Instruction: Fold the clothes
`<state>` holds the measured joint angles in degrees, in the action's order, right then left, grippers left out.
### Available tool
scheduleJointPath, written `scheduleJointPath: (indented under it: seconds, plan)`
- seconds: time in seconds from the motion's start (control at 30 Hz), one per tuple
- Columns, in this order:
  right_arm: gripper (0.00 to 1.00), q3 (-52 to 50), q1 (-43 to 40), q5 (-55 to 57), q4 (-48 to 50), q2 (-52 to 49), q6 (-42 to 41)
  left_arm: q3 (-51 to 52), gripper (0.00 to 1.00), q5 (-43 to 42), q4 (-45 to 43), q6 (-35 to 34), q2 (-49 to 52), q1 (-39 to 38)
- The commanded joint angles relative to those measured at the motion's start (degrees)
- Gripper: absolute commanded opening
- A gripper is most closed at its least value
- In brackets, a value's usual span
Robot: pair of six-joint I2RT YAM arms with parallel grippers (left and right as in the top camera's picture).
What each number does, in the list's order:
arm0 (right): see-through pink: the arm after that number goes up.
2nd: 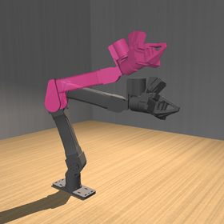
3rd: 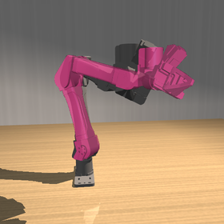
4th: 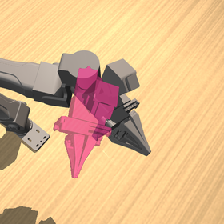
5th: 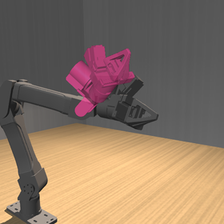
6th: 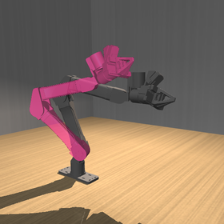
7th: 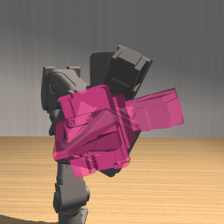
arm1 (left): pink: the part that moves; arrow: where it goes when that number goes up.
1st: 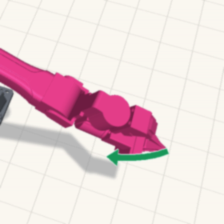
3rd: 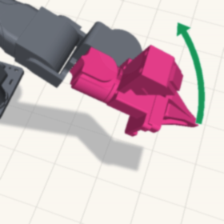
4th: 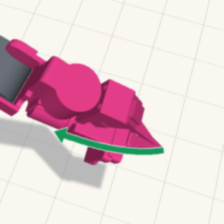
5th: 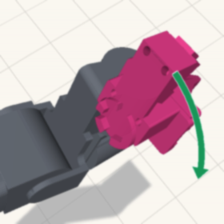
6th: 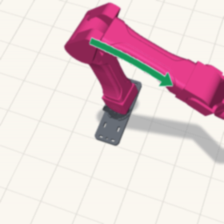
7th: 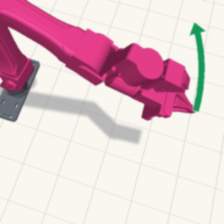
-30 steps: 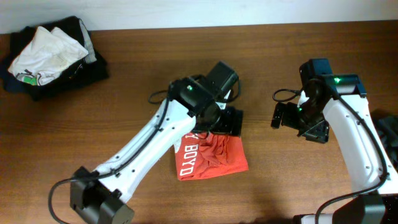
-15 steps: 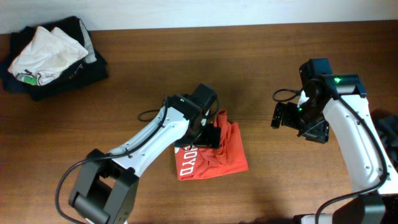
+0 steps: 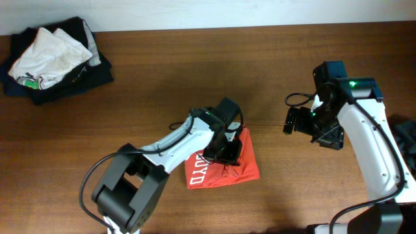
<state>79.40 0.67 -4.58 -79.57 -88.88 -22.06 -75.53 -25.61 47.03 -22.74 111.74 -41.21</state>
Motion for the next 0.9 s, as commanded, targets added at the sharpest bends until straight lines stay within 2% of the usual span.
scheduleJointPath:
  seconds: [0.0,0.07,0.1,0.13,0.17,0.23,0.27,0.37,0.5,0.57,0.67,0.8,0.87]
  plan:
    - [0.99,0.39,-0.31,-0.33,-0.13,0.02,0.22,-1.31,0.0,-6.69,0.15,-0.09,0.46,-2.51]
    - [0.99,0.39,-0.31,-0.33,-0.13,0.02,0.22,-2.71,0.01,-8.13,0.55,-0.09,0.26,-4.11]
    - [0.99,0.39,-0.31,-0.33,-0.13,0.02,0.22,-3.21,0.1,-8.13,0.57,-0.11,0.2,-5.07]
    - [0.99,0.39,-0.31,-0.33,-0.13,0.02,0.22,-3.39,0.27,-8.09,0.52,-0.11,0.2,-6.08]
    - [0.99,0.39,-0.31,-0.33,-0.13,0.02,0.22,-3.39,0.52,-8.13,0.83,-0.11,0.2,-6.8]
    - [0.99,0.39,-0.31,-0.33,-0.13,0.02,0.22,-3.39,0.55,-8.9,1.64,-0.11,0.2,-7.41]
    - [0.99,0.39,-0.31,-0.33,-0.13,0.02,0.22,-3.39,0.56,-12.46,1.66,-0.09,0.2,-7.45]
    - [0.99,0.39,-0.31,-0.31,-0.13,0.02,0.22,-3.41,0.55,-19.37,1.57,2.12,-1.01,-7.45]
    - [0.99,0.39,-0.31,-0.33,-0.13,0.02,0.22,-3.41,0.34,-20.46,1.66,10.64,-4.09,-9.16]
    - [0.99,0.39,-0.31,-0.33,-0.13,0.02,0.22,-3.41,0.32,-19.3,2.08,13.64,-5.95,-10.29]
    - [0.99,0.39,-0.31,-0.33,-0.13,0.02,0.22,-3.41,0.29,-9.4,7.1,12.83,-10.21,-9.57]
    - [0.99,0.39,-0.31,-0.33,-0.13,0.02,0.22,-3.28,0.21,8.52,12.9,1.25,-12.9,-2.64]
    - [0.99,0.39,-0.31,-0.33,-0.13,0.02,0.22,-3.23,0.08,8.46,10.97,1.11,-11.82,-0.9]
